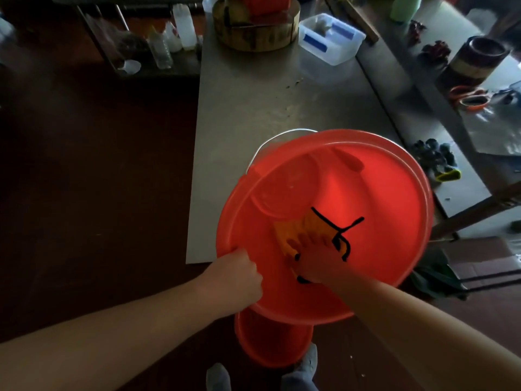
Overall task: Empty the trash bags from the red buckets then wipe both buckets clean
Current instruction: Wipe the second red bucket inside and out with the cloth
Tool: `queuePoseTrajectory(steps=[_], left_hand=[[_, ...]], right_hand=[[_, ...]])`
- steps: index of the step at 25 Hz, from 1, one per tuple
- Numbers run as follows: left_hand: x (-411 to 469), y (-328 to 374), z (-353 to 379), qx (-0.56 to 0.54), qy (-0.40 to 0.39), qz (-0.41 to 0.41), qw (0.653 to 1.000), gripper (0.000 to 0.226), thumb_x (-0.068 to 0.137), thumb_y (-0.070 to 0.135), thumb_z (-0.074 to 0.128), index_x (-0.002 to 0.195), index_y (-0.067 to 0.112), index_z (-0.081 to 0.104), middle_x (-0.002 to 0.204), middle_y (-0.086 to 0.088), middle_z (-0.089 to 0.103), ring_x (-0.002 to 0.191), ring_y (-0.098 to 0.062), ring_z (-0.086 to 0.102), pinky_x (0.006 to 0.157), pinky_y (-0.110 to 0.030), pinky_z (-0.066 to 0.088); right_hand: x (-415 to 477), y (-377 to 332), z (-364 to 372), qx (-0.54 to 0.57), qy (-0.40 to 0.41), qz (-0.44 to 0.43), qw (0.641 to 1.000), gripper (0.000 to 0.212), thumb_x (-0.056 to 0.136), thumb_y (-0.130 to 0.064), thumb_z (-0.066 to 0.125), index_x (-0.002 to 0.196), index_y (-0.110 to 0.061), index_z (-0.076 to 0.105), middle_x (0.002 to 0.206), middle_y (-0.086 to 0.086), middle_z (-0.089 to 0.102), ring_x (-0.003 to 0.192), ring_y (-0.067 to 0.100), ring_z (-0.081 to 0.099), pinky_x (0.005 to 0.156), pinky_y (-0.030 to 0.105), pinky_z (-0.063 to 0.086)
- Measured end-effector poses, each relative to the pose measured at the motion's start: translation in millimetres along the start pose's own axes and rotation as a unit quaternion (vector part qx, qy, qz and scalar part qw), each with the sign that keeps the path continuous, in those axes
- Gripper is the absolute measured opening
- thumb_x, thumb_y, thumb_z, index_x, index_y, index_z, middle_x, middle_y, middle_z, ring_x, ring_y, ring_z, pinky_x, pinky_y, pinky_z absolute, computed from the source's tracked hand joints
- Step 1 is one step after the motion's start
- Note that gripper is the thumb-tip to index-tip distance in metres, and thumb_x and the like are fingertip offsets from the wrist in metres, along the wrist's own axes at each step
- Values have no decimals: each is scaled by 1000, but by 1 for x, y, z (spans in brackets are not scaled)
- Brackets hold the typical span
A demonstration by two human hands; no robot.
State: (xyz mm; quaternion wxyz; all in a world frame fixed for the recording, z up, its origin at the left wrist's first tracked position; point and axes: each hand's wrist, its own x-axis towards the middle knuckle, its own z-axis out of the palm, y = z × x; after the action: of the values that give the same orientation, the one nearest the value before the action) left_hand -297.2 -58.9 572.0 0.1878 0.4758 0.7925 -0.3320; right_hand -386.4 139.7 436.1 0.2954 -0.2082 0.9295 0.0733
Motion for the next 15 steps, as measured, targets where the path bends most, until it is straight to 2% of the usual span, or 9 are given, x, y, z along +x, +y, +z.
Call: queuePoseTrajectory(steps=[3,8,12,15], left_hand=[[-4,-6,10,6,21,-2,1000,19,95,8,57,80,13,68,82,-5,70,74,-22,66,80,-39,54],[-5,-13,25,-17,57,-8,998,18,95,16,55,87,12,70,86,-6,71,76,-26,66,80,-42,52],[-3,-14,35,-9,56,-6,998,21,98,24,55,96,10,70,90,-10,71,80,-29,66,83,-45,52],[-5,-11,46,-11,66,-12,998,21,98,20,52,103,10,71,96,-11,72,86,-30,67,86,-44,51]], right_hand=[[-49,-5,-3,11,-17,-16,1000,64,102,-61,22,160,-36,11,169,2,10,155,28,7,121,50,6],[-105,-9,-10,14,-47,-20,999,65,100,-65,17,159,-41,6,170,0,2,156,27,-2,122,50,-3],[-86,-8,-15,5,-47,-24,999,65,100,-65,19,159,-41,7,170,0,4,155,28,0,122,51,-2],[-38,-8,-18,-24,-37,-29,999,63,103,-60,24,160,-36,12,168,2,11,154,29,6,122,51,5]])
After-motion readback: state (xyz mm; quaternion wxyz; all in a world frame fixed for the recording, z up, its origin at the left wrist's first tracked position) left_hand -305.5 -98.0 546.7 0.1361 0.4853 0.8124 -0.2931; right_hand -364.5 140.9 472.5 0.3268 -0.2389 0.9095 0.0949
